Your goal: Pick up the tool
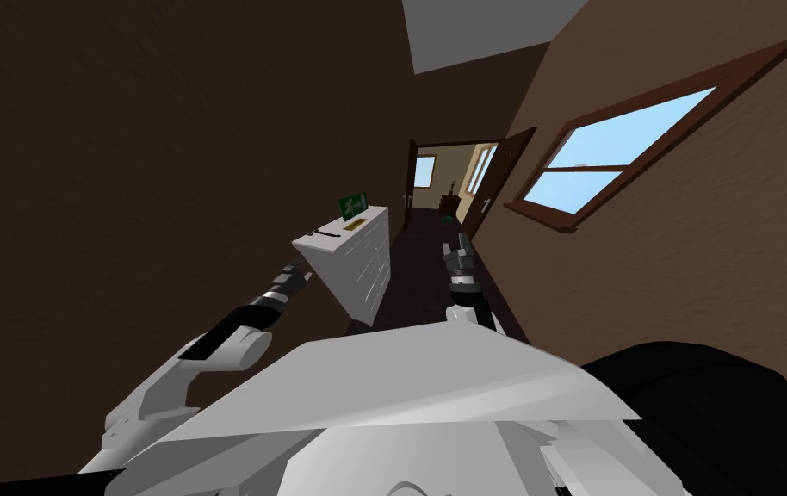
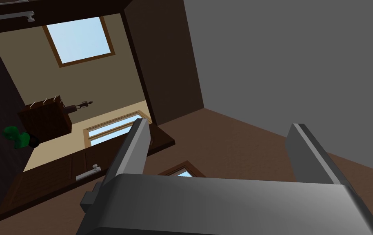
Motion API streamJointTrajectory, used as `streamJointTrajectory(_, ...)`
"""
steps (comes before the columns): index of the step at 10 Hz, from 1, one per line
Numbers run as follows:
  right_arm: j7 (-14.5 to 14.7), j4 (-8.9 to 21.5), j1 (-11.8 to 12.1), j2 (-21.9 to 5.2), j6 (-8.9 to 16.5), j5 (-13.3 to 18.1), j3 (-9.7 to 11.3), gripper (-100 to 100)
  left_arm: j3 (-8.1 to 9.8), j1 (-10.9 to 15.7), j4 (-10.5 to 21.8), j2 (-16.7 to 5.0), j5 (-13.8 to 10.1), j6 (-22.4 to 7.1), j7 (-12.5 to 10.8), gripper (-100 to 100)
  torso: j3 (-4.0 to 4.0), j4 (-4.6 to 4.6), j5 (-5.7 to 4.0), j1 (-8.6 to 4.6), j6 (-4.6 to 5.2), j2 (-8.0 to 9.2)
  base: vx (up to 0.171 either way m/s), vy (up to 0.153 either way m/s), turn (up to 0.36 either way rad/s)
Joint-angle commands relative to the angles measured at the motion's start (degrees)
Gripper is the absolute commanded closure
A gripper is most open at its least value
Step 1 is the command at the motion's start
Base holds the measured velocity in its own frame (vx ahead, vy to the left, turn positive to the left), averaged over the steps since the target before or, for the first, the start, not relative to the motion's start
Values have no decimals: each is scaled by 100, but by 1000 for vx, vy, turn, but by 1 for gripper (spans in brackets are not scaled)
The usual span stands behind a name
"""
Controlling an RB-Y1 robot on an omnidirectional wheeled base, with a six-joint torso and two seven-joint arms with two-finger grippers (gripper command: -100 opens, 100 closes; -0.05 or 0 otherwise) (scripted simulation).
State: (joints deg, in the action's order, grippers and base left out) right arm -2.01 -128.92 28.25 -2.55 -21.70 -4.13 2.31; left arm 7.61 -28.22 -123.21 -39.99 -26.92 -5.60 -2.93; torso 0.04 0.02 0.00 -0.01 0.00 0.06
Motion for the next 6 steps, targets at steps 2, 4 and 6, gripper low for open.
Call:
streamJointTrajectory(2,0,0,0,0,0,0,0,0,135,42,111,-425,-312,-406,11,-100,1,0,0,1,0,2,-25,-5,-2)
streamJointTrajectory(4,0,0,0,0,0,0,0,0,268,83,227,-666,-577,-722,28,-100,0,0,0,0,0,0,-24,-4,-5)
streamJointTrajectory(6,0,0,0,0,0,0,0,0,268,83,227,-825,-618,-899,28,-100,2,1,0,0,0,3,-20,-2,-2)
